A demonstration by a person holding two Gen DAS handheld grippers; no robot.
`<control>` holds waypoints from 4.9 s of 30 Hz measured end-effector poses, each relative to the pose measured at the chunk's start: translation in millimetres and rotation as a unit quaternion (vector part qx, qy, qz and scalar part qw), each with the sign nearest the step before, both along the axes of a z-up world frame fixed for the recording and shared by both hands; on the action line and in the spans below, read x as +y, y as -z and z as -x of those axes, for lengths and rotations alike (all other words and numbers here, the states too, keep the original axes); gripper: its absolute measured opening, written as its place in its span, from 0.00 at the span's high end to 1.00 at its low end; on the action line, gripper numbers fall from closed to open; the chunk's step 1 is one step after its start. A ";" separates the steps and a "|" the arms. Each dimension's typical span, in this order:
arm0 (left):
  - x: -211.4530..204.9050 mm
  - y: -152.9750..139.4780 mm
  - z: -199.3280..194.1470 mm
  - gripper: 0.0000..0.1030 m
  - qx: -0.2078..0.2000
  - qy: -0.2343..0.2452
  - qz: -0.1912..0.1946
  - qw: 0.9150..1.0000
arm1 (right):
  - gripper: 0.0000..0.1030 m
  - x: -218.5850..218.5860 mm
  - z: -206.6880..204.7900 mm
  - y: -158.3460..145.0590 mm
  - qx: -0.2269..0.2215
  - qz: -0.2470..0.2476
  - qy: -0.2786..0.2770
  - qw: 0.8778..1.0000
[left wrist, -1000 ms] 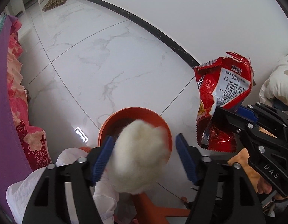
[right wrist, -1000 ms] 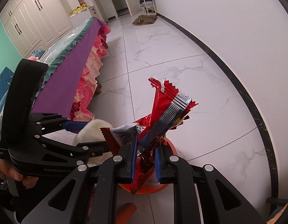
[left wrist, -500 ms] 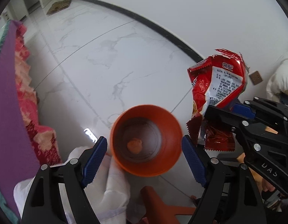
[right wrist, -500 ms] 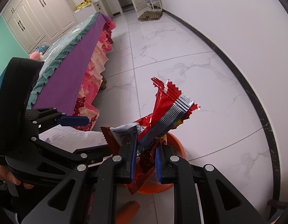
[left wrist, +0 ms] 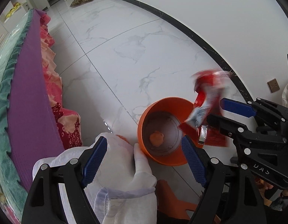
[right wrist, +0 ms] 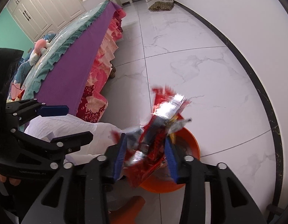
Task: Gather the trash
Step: 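Open the left tool over the bucket while the right tool releases the wrapper, then move both open tools back over the bed toward the remaining trash, then grasp the white medicine box with the left tool while the right tool grasps the pink clip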
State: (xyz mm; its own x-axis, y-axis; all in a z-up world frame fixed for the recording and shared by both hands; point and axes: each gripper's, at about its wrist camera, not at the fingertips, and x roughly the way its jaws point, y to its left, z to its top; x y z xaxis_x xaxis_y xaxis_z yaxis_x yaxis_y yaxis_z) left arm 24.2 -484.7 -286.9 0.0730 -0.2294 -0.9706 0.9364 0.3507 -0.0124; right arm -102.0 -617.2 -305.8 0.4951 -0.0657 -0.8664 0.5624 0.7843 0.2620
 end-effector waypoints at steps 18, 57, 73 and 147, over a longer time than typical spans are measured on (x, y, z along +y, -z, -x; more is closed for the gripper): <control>23.5 -44.9 -5.9 0.21 -0.036 -0.017 0.049 0.998 | 0.55 18.1 -6.7 -65.2 -0.055 0.051 -0.008 0.997; 351.8 -171.2 -84.5 0.13 -0.178 -0.367 0.136 0.903 | 0.44 321.0 -188.0 -198.7 -0.190 0.092 -0.355 0.911; 433.9 -151.5 -110.2 0.13 -0.152 -0.448 0.121 0.873 | 0.44 398.9 -236.4 -184.7 -0.169 0.081 -0.424 0.886; 438.8 -124.5 -123.5 0.38 -0.088 -0.441 0.112 0.886 | 0.79 404.3 -258.0 -112.2 -0.097 0.056 -0.456 0.883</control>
